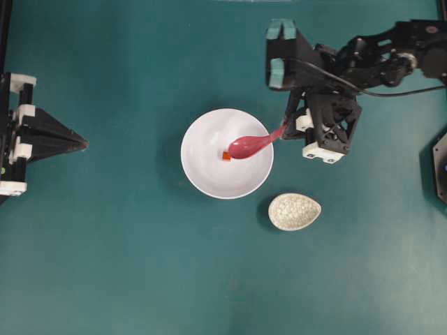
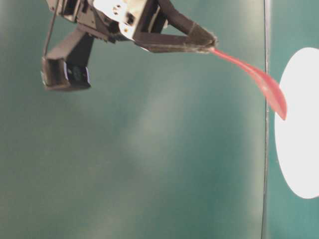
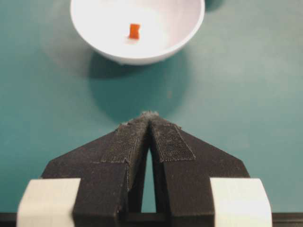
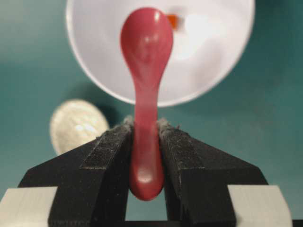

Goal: Grip the spoon and scoop the red block from the bowl with right arm.
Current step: 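Lower the spoon bowl into the white bowl beside the red cube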

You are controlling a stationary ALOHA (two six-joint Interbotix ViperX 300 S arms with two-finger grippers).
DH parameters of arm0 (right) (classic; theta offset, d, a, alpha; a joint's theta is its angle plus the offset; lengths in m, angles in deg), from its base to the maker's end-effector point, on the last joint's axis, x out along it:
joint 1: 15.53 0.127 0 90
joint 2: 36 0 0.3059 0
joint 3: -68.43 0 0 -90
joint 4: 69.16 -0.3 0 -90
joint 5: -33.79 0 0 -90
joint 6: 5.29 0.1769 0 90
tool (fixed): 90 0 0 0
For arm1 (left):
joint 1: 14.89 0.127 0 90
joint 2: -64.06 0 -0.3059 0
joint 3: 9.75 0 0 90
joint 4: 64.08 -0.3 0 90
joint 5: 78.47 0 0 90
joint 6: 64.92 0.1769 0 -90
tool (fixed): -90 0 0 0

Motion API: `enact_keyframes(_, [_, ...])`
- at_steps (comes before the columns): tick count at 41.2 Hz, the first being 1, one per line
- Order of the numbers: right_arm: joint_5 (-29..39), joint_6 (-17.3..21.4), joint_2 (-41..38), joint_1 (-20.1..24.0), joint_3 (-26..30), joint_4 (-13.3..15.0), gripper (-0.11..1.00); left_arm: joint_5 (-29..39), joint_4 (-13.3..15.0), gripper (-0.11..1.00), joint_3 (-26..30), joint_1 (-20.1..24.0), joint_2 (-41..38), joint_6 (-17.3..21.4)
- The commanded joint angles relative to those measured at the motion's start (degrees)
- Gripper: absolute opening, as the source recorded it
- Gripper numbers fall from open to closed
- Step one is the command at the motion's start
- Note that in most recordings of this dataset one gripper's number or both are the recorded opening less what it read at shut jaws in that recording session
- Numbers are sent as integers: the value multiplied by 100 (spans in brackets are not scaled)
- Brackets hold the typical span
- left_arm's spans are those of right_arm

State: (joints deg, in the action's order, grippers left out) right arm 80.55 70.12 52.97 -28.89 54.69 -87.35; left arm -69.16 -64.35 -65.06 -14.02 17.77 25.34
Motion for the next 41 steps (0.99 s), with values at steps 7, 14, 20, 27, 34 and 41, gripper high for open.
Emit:
enact_keyframes(7, [325, 369, -141, -9, 360, 650, 24, -53, -18, 0, 132, 18, -35, 9])
enact_keyframes(14, [334, 360, -246, 18, 369, 659, 24, -44, -26, 0, 132, 18, -35, 18])
enact_keyframes(20, [334, 343, -387, 88, 369, 659, 24, -44, -35, 0, 132, 18, -35, 26])
enact_keyframes(27, [334, 343, -554, 158, 396, 659, 24, -44, -35, 0, 132, 18, -35, 26])
enact_keyframes(34, [325, 316, -747, 246, 536, 659, 24, -44, -26, 0, 132, 18, -44, 26])
enact_keyframes(41, [334, 299, -914, 299, 677, 659, 24, -44, -35, 0, 132, 18, -35, 26])
